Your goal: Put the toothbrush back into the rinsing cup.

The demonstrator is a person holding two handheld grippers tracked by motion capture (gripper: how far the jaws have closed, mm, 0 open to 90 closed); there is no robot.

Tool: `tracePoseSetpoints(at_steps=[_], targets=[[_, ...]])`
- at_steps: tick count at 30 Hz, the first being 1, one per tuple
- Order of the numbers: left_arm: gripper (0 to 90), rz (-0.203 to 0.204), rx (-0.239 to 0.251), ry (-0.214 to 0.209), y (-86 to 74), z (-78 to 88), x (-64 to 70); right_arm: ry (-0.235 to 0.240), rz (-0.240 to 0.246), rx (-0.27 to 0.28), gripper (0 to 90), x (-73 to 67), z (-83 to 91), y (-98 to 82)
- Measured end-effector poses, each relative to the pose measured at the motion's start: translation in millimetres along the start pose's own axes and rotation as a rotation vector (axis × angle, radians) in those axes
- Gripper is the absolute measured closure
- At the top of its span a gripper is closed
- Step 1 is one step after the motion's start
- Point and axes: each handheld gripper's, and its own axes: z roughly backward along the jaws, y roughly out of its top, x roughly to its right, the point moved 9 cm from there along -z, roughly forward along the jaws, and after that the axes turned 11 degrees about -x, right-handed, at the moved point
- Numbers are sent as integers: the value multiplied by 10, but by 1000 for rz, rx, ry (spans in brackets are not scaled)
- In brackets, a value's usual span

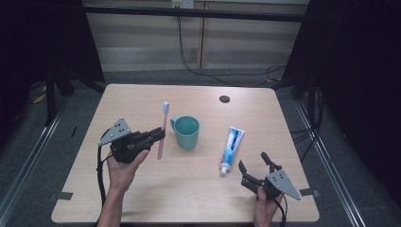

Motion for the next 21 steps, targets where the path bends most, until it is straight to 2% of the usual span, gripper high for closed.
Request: tracePoseSetpoints(at_steps=[10, 16, 18, 21], targets=[[842, -14, 13, 6, 141, -32, -49, 0, 1, 0, 130, 1, 1, 0], [842, -9, 37, 12, 225, -57, -100, 0, 0, 1, 130, 0, 0, 0], [842, -27, 36, 30, 250, -71, -113, 0, -2, 1, 130, -1, -2, 1], [842, -40, 55, 29, 317, -111, -102, 1, 1, 0, 129, 0, 1, 0]])
